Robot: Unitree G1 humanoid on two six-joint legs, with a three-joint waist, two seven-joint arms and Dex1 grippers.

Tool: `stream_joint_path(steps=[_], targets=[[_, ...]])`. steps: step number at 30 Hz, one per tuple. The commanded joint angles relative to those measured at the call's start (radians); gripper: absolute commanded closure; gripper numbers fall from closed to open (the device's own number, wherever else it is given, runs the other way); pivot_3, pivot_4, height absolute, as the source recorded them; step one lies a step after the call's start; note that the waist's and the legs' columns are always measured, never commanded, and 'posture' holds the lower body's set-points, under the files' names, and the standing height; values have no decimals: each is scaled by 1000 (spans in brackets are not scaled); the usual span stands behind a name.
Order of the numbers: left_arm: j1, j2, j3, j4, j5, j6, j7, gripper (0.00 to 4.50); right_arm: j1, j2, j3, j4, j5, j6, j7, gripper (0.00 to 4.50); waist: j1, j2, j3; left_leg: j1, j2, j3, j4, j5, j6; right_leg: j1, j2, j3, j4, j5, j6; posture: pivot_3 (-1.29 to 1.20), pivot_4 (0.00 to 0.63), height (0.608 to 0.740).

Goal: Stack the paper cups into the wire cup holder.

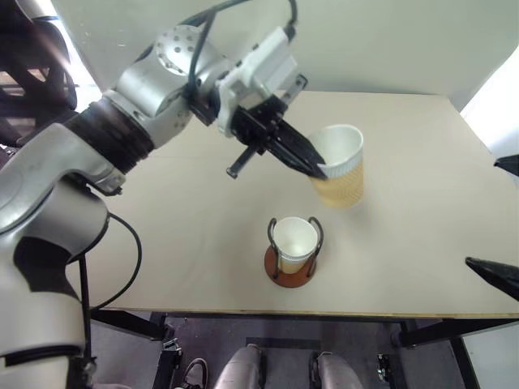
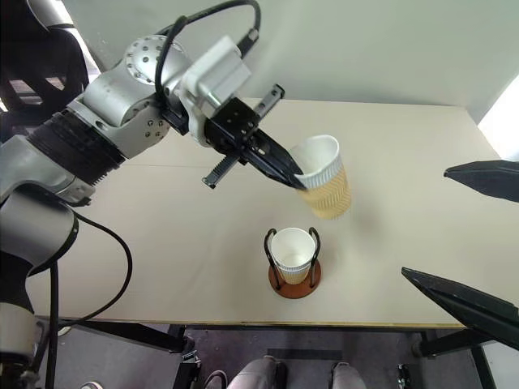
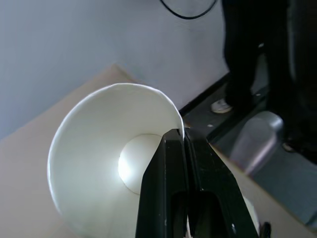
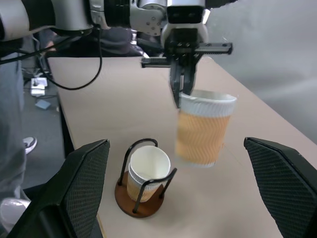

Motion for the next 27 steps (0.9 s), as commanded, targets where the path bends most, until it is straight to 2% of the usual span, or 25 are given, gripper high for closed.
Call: stream_joint_path(steps=[1,5,11,27], targets=[[-68,18,-98,4,-3,-82,-28,4500,45,-8,-97,5,41,6,-42,16,-2,0,0,0,0,-1,0,0,0,0,0,1,1,-1,0,0,150,740],[-131,42,-224,9,-3,-159,-28,4500,110,8,-148,-19,42,-10,-40,16,-5,0,1,1,0,-1,0,0,0,1,1,0,1,0,-1,0,150,740],[-176,63,-350,-8,-30,-212,-28,4500,187,27,-195,-47,42,-53,-34,16,-5,1,1,3,0,-2,0,-2,1,2,2,-1,2,-2,-4,0,150,740],[-182,93,-451,-77,-81,-200,-28,4500,311,51,-261,-76,42,-118,-27,16,-7,1,1,6,3,-3,0,-6,-3,5,3,-2,2,-2,-8,0,150,740]])
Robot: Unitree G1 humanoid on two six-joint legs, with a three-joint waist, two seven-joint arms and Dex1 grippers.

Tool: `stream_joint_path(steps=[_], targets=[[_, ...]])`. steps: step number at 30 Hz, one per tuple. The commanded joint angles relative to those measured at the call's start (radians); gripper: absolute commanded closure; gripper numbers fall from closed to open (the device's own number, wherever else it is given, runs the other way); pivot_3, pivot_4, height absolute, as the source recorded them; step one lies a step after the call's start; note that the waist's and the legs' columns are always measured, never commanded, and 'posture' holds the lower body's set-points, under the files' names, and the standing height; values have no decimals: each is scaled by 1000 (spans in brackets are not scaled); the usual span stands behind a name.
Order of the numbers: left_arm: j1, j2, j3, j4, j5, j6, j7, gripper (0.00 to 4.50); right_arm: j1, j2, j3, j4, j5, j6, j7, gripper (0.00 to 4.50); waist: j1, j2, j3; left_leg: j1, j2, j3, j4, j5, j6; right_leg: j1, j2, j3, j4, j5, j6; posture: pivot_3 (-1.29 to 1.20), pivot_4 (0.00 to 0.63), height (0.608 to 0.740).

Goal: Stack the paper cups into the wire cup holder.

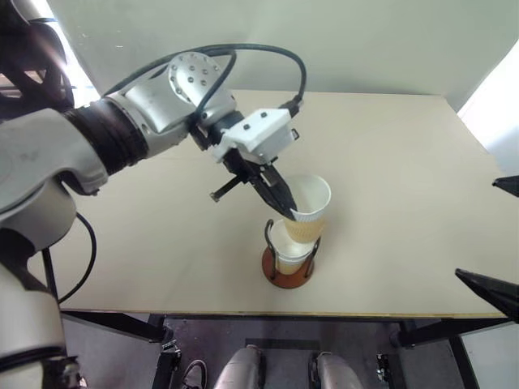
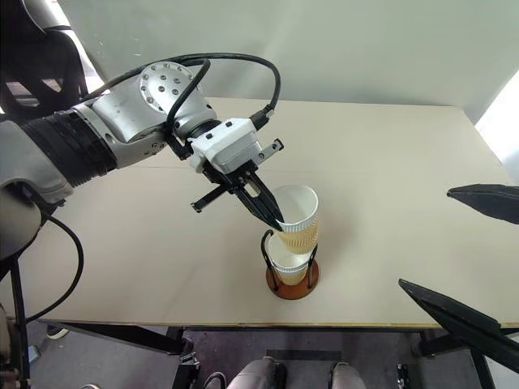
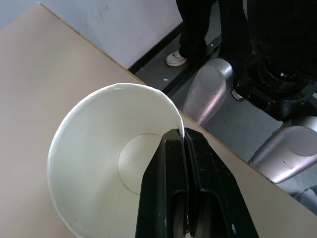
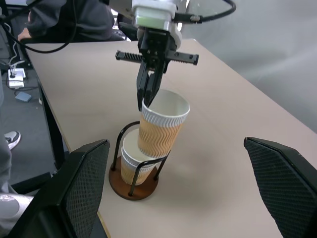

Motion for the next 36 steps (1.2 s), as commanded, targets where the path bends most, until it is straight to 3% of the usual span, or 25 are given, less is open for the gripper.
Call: stream_joint_path(steps=[1,32,36], targets=[[-31,20,-4,-30,-25,-1,-28,4500,10,3,-45,10,2,-34,2,16,0,0,0,0,0,0,0,0,0,0,1,-1,0,0,-1,0,150,740],[-16,-17,-95,22,6,-54,-28,4500,38,-14,-42,16,2,-59,-6,16,0,0,0,2,1,-1,0,-2,-1,2,1,-1,1,-1,-3,0,150,740],[-15,-18,-99,17,7,-46,-28,3570,35,-16,-35,16,2,-62,-10,0,1,0,0,2,1,-1,0,-2,-1,2,1,-1,1,-1,-3,0,150,740]])
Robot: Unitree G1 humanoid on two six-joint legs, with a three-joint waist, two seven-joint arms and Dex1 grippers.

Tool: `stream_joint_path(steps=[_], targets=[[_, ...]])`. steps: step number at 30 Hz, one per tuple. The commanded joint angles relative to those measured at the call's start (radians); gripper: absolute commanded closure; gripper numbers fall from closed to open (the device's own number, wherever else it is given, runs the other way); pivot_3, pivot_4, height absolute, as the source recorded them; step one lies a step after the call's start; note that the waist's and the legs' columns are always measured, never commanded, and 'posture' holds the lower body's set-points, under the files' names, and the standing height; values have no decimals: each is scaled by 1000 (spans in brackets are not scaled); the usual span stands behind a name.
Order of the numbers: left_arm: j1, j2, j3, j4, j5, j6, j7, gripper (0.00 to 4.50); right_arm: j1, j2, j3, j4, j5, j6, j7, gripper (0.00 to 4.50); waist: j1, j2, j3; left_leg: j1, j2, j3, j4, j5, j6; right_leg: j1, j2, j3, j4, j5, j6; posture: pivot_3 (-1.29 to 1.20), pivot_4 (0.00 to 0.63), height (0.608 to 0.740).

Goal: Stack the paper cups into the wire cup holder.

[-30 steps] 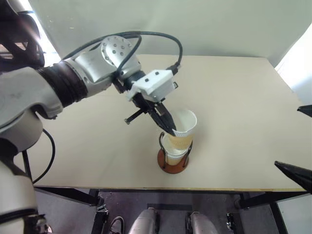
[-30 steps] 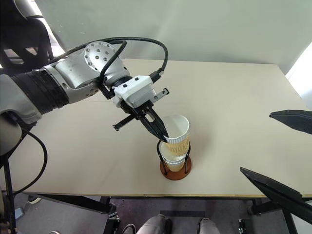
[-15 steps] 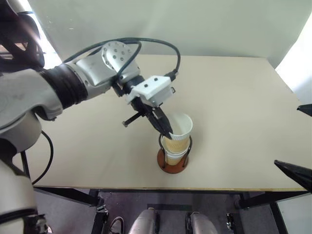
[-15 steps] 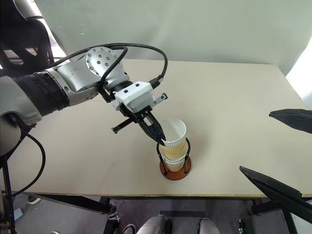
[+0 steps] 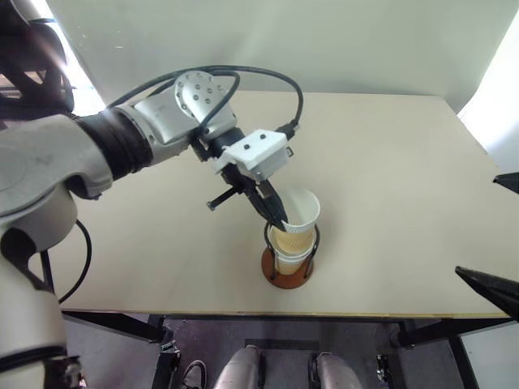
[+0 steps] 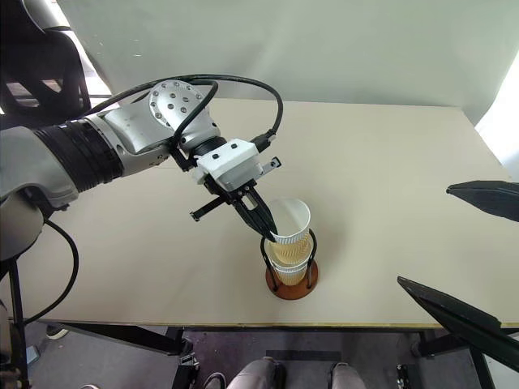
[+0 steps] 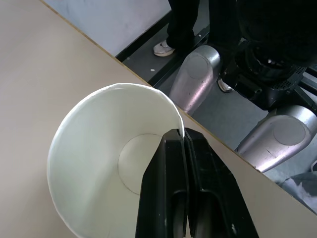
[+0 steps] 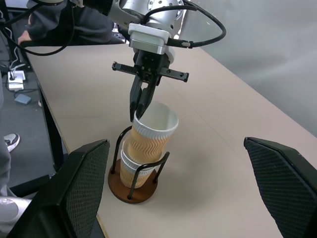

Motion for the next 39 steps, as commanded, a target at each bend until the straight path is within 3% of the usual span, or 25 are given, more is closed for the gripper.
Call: stream_joint_path(steps=[1,6,9,14,26,32,39], targets=[[-15,5,1,-1,-9,2,-28,3231,-6,-9,-17,17,2,-20,-11,0,0,0,0,0,0,0,0,0,0,0,0,0,0,0,0,0,150,740],[-2,-3,23,22,0,-18,-28,1476,-11,-9,-9,17,0,-20,-14,0,1,0,0,0,0,0,0,0,0,0,0,0,0,0,0,0,150,740],[24,-25,94,73,-3,-7,-28,1476,-18,-6,9,17,-17,-25,-5,0,1,0,0,1,0,0,0,-1,1,1,-1,0,0,0,0,0,150,740],[105,-50,345,217,-8,112,-28,1476,-52,4,115,14,-91,-58,37,0,1,0,0,1,0,0,1,-2,4,1,0,0,1,1,0,0,150,740],[460,163,942,372,217,472,-28,1476,-83,55,454,124,-629,-171,426,0,-9,3,-1,1,2,-1,0,5,-1,0,2,1,-1,1,0,0,150,740],[665,254,1226,254,371,606,-19,31,-160,20,674,256,-811,-302,584,0,-7,1,-2,1,1,0,0,7,1,1,4,2,-2,1,0,0,150,740],[890,326,1458,68,498,657,-19,31,-273,6,837,344,-903,-363,673,0,-8,0,-2,3,1,0,0,9,-1,2,4,2,-1,-3,-9,0,150,740]])
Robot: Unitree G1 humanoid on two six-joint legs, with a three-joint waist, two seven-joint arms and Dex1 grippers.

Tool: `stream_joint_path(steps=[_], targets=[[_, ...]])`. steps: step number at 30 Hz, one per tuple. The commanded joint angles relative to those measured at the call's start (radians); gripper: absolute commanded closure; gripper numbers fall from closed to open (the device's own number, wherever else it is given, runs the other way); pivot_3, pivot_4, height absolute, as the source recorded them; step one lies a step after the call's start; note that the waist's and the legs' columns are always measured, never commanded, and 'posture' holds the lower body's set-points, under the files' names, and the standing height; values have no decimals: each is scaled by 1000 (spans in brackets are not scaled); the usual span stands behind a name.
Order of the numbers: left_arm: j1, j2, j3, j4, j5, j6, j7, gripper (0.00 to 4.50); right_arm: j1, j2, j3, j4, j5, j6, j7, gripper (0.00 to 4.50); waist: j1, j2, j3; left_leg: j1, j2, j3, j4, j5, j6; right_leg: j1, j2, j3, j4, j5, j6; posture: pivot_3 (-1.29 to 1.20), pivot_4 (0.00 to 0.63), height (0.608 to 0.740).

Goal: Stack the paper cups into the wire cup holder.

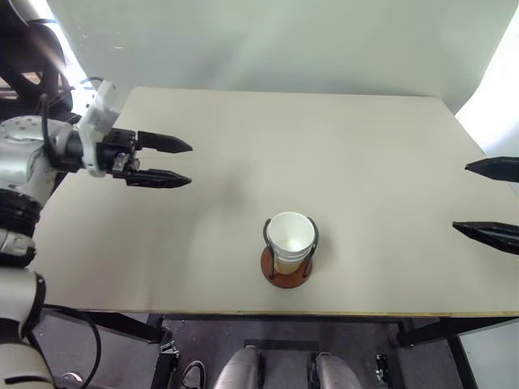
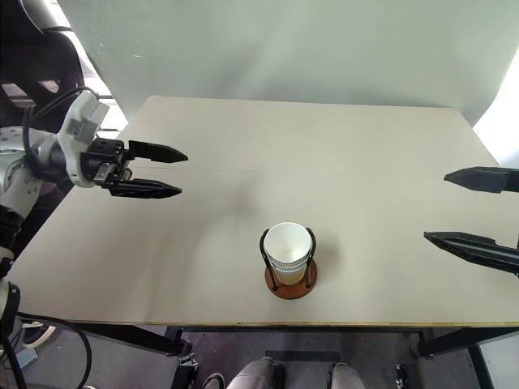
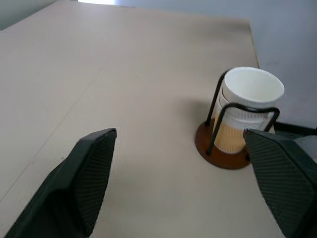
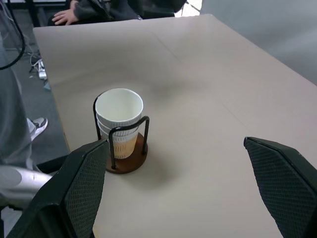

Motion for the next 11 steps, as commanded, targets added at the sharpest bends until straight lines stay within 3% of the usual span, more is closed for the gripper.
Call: stream_joint_path(steps=[1,11], targets=[[78,43,125,-99,51,20,-16,31,-39,-7,30,24,-35,-23,41,0,-4,0,0,0,0,0,0,0,0,0,0,0,0,0,0,0,150,740],[169,14,275,-160,174,58,-11,31,-99,-10,84,44,-95,5,79,0,-4,0,0,1,1,-1,0,3,-3,-1,1,1,2,5,-9,0,150,740]])
